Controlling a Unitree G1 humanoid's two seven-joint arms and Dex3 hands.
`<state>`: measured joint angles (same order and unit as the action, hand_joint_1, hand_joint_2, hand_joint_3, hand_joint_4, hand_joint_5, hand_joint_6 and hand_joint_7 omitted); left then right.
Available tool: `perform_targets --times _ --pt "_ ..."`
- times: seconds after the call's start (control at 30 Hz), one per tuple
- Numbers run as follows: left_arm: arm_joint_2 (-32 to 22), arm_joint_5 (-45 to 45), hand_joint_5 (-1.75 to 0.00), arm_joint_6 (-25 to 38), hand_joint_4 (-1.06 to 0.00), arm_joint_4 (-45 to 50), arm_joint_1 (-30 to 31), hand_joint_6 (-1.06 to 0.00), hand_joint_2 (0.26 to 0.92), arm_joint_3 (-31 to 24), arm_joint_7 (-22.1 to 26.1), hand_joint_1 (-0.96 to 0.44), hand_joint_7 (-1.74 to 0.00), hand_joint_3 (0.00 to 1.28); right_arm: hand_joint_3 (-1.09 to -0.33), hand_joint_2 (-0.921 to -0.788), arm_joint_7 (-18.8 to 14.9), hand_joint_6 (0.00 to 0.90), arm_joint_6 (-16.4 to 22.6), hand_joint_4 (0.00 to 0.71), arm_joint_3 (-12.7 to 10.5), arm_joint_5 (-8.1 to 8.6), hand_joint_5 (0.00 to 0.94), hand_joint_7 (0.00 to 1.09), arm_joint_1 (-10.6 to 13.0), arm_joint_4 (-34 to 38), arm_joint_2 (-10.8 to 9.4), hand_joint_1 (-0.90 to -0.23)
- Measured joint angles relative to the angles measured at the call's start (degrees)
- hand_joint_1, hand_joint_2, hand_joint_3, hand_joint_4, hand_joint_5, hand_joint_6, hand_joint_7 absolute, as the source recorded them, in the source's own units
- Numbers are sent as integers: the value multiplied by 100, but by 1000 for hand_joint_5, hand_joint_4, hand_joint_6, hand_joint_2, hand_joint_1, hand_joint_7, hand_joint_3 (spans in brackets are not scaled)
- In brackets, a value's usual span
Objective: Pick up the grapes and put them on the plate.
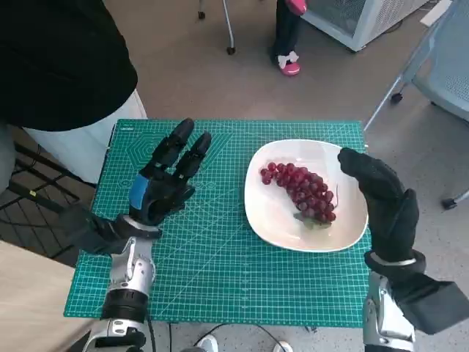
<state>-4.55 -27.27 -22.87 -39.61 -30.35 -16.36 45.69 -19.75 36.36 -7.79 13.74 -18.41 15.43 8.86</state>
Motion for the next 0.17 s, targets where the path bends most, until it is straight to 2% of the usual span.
perform_targets --times 0.17 --pt "-6 2 -4 6 -233 1 0 -326 921 7 0 -473 -18 141 -841 -921 0 173 -23 452 0 -1 0 187 -5 -15 0 -613"
